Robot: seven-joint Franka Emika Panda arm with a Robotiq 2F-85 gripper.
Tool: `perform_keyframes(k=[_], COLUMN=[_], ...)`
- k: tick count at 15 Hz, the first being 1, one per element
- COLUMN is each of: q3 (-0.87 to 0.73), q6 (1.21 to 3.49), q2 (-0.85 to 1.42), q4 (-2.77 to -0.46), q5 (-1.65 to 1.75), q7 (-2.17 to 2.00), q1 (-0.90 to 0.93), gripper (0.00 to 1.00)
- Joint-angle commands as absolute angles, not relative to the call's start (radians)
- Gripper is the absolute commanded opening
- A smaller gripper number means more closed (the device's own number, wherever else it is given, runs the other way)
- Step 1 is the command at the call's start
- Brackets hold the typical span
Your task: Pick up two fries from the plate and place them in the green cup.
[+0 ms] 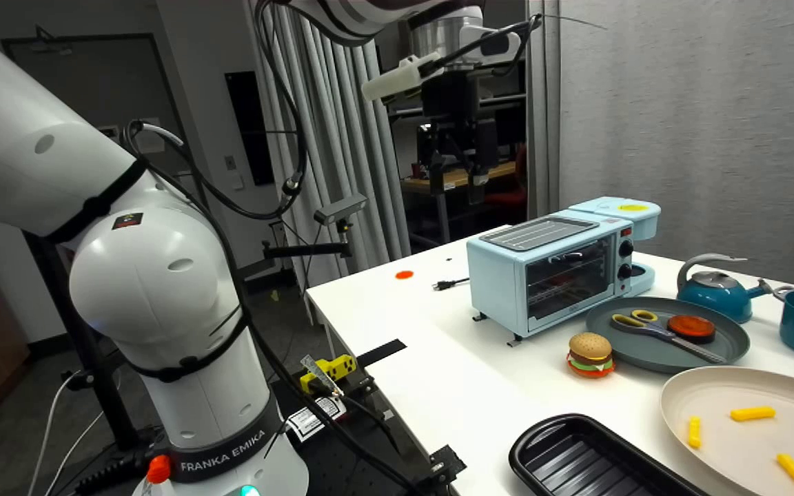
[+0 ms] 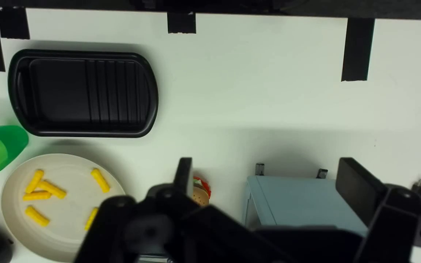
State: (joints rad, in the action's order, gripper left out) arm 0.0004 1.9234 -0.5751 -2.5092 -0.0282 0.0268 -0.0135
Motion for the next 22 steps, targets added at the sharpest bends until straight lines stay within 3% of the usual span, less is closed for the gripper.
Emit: perform_keyframes(k=[1,14,22], q3=[-0.004,-0.004,-0.046], q6=[1.921,1.927,1.973], q2=[-0.575,-0.569,-0.436], q4=[-2.507,-2.505,-2.435], q5=[-0.025,-0.026,-0.013], q7=[0.025,0.019,-0.002], q1=[-0.009,-0.011,-0.061], gripper=[1.00,1.00,1.00])
